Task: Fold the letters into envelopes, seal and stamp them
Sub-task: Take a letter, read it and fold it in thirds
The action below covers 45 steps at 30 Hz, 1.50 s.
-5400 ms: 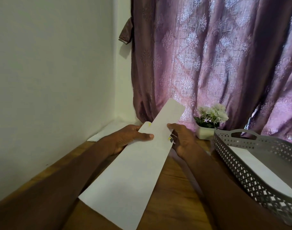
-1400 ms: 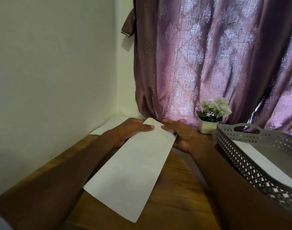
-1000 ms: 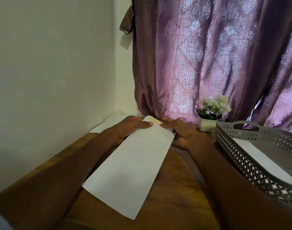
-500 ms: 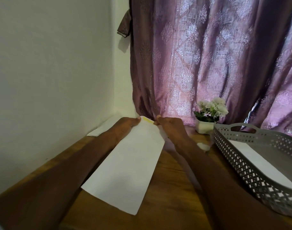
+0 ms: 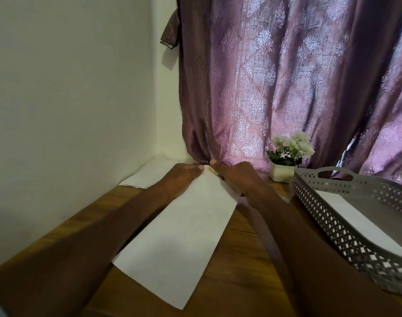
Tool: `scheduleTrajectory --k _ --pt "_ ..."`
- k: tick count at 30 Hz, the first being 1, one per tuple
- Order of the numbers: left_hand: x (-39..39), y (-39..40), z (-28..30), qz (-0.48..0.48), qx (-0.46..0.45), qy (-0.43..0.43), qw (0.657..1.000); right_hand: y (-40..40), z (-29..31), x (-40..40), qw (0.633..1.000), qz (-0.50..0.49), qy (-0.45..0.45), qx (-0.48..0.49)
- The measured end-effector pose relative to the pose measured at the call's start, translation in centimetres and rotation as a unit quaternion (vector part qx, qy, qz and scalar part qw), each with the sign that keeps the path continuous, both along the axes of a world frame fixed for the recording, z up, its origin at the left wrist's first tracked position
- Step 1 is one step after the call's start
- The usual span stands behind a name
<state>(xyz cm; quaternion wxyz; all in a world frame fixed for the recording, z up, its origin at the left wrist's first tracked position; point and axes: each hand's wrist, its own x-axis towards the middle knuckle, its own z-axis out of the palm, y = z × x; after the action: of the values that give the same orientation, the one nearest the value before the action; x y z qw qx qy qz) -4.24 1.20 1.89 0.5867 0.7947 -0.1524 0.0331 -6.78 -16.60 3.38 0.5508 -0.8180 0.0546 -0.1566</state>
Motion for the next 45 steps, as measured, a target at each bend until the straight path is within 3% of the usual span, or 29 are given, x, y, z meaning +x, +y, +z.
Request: scheduleTrajectory --k 6,14,22,28,39,45 --pt "0.4 0.6 0.3 0.034 0.007 -0.003 0.999 -0.8 0.4 0.1 0.996 0.043 0.050 -0.062" --pt "0.7 0.4 0.2 0.043 0.010 -0.004 0.999 -0.6 0.2 0.7 0.996 0.034 0.080 -0.007" --pt "0.6 0.5 0.0 0.043 -0.011 -0.006 0.999 -0.2 -0.2 0.4 0.997 0.036 0.064 0.029" --pt "0.8 0.4 -0.1 0.048 -0.040 0.012 0.998 -0.7 0.1 0.6 0.998 -0.021 0.019 0.056" --pt "0.6 0.1 -0.1 0.044 -0.032 0.011 0.998 -0.4 0.1 0.1 0.997 -0.010 0.066 0.027" --pt "1.1 0.3 -0.2 0.086 -0.070 0.037 0.993 -0.3 -0.3 0.1 0.987 0.018 0.021 0.159"
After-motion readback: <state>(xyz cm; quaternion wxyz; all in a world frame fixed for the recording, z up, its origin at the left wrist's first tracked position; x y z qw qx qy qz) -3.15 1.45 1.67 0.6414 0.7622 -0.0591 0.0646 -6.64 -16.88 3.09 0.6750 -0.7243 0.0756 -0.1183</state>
